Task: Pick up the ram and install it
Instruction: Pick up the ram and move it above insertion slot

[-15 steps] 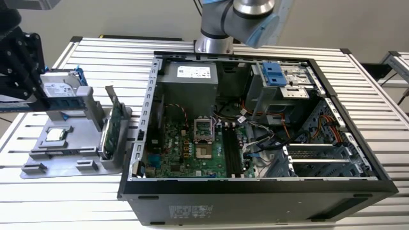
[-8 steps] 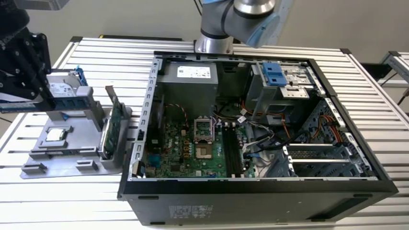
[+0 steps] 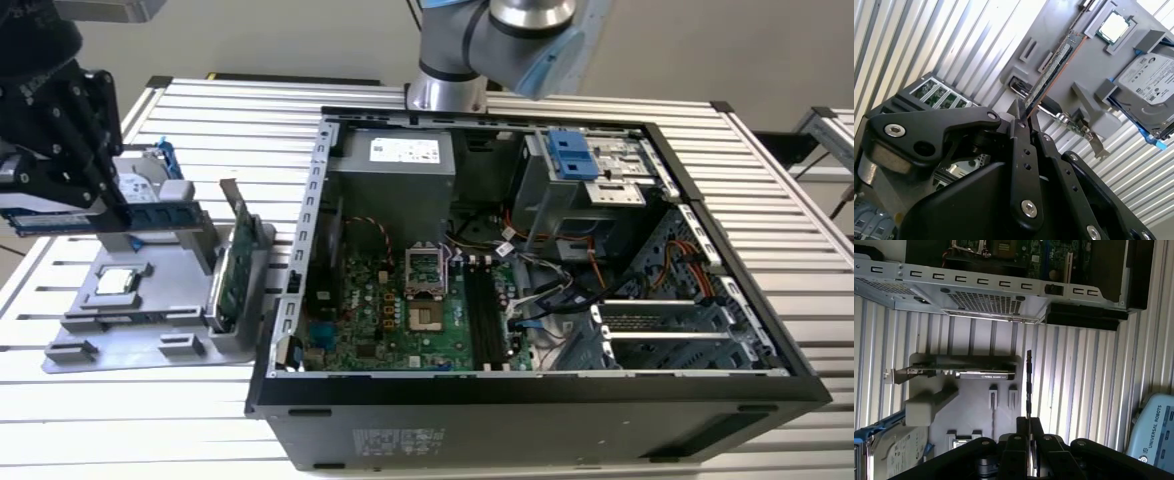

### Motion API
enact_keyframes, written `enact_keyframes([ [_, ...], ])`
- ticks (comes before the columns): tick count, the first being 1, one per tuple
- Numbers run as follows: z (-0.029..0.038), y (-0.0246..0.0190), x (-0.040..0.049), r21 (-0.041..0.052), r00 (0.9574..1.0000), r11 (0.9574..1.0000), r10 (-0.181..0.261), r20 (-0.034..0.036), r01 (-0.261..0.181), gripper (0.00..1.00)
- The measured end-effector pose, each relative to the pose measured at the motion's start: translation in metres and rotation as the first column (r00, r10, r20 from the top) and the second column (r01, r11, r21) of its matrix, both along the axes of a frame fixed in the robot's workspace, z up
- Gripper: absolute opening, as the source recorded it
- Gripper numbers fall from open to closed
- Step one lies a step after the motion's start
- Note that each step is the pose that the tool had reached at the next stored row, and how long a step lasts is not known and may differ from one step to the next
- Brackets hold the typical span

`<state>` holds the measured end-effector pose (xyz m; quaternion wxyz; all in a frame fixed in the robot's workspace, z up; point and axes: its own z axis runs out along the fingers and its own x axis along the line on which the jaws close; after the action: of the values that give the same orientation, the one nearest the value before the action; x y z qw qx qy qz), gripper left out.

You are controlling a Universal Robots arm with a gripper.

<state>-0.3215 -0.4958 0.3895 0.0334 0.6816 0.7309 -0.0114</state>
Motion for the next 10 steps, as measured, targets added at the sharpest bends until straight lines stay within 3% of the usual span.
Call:
enact_keyframes([
  [10,0.0000,0.0000,0.0171,0.0000,1.0000,1.0000,0.000,0.0000,0.000,0.00],
])
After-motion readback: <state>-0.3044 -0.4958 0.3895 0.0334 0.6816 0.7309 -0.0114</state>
